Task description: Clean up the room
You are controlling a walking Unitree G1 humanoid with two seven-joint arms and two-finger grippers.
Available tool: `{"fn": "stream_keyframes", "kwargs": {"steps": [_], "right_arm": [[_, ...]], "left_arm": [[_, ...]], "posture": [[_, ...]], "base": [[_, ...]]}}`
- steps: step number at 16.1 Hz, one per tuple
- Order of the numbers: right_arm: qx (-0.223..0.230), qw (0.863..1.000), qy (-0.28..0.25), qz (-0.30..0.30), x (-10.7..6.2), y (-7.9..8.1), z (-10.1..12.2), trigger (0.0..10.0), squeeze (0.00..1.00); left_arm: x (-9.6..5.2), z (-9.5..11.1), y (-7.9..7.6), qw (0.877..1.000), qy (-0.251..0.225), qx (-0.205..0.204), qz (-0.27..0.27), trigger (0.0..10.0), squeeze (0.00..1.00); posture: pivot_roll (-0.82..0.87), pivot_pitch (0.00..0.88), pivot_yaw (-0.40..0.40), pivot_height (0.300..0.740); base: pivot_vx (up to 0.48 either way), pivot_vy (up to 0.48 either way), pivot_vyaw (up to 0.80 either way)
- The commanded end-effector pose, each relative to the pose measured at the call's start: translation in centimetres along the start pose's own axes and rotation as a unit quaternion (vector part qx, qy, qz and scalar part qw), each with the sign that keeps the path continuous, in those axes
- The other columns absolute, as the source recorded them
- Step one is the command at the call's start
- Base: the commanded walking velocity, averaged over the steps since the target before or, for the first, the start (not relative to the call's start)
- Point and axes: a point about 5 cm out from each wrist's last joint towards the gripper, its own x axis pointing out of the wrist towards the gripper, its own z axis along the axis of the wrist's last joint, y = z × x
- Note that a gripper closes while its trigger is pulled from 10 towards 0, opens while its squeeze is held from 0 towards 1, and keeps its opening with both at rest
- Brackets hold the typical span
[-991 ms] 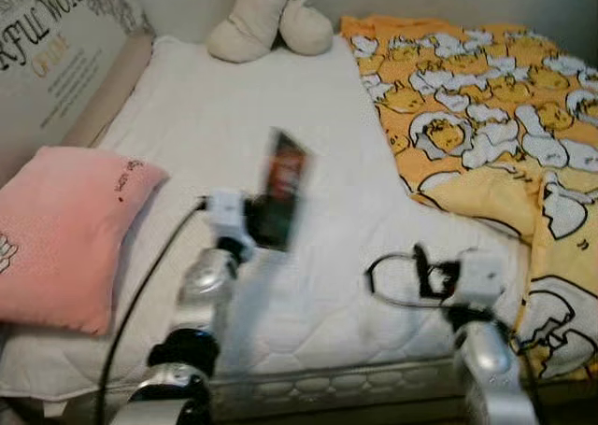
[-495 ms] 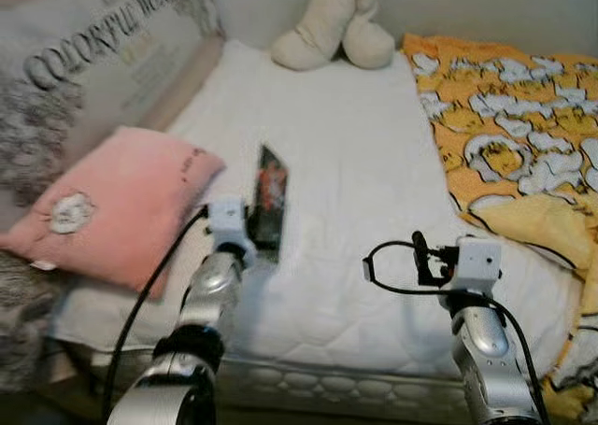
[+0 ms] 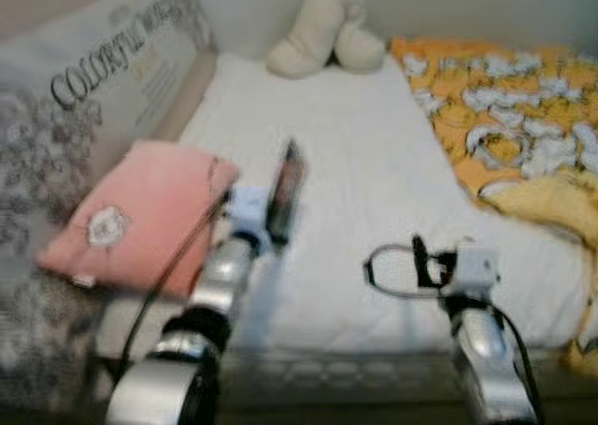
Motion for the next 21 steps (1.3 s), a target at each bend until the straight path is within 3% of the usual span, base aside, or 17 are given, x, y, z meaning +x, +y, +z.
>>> {"fn": "stream_keyframes", "kwargs": {"steps": [1, 6, 9, 11, 13, 14, 15, 16, 18, 21], "right_arm": [[0.004, 1.000, -0.007, 0.004, 0.1, 0.5, 0.2, 10.0, 0.00], [0.003, 1.000, 0.002, 0.014, -0.6, 0.9, -0.3, 10.0, 0.00], [-0.008, 1.000, 0.005, 0.029, -1.3, 1.1, -0.4, 10.0, 0.00], [-0.014, 0.999, -0.010, 0.027, -1.8, 1.0, 0.1, 10.0, 0.00], [-0.001, 0.996, -0.084, -0.006, -3.7, 0.6, 3.1, 10.0, 0.00], [-0.003, 0.995, -0.099, -0.003, -5.9, 0.5, 3.9, 10.0, 0.00], [-0.005, 0.997, -0.081, 0.000, -7.9, 0.1, 3.5, 10.0, 0.00], [-0.006, 0.998, -0.070, -0.001, -8.8, -0.2, 3.4, 10.0, 0.00], [-0.023, 0.998, -0.063, -0.019, -9.6, -1.5, 3.6, 10.0, 0.00], [-0.021, 0.998, -0.046, -0.043, -8.1, -1.3, 3.2, 10.0, 0.00]], "left_arm": [[0.4, 1.2, 0.5, 1.000, -0.020, 0.010, 0.006, 10.0, 0.00], [0.8, 1.3, -0.7, 1.000, -0.013, -0.002, 0.019, 10.0, 0.00], [0.9, 1.4, 0.2, 0.999, -0.004, -0.020, 0.039, 10.0, 0.00], [0.6, 1.6, 1.1, 0.999, -0.020, -0.001, 0.040, 10.0, 0.00], [-1.4, 1.4, 1.3, 0.996, -0.082, 0.009, 0.027, 10.0, 0.00], [-4.3, 1.1, 1.1, 0.992, -0.122, 0.003, 0.016, 10.0, 0.00], [-6.9, 0.7, 1.2, 0.991, -0.128, -0.003, 0.024, 10.0, 0.00], [-8.0, 0.6, 1.2, 0.991, -0.128, -0.009, 0.029, 10.0, 0.00], [-8.9, 1.4, 0.7, 0.988, -0.153, 0.017, 0.007, 10.0, 0.00], [-7.4, 2.4, -0.7, 0.990, -0.143, -0.015, -0.007, 10.0, 0.00]], "posture": [[0.04, 0.000, 0.055, 0.740], [0.04, 0.000, 0.038, 0.740], [0.02, 0.000, 0.027, 0.740], [0.02, 0.000, 0.033, 0.740], [0.02, 0.000, 0.041, 0.740], [0.03, 0.000, 0.041, 0.740], [0.05, 0.000, 0.025, 0.740], [0.05, 0.000, 0.024, 0.740], [0.07, 0.000, 0.005, 0.740], [0.07, 0.000, 0.004, 0.740]], "base": [[0.000, 0.000, 0.00], [0.000, 0.000, 0.00], [0.000, 0.000, 0.00], [0.000, 0.000, 0.00], [0.000, 0.000, 0.00], [0.000, 0.000, 0.00], [0.000, 0.000, 0.00], [0.000, 0.000, 0.00], [0.000, 0.000, 0.00], [0.480, 0.000, 0.00]]}}
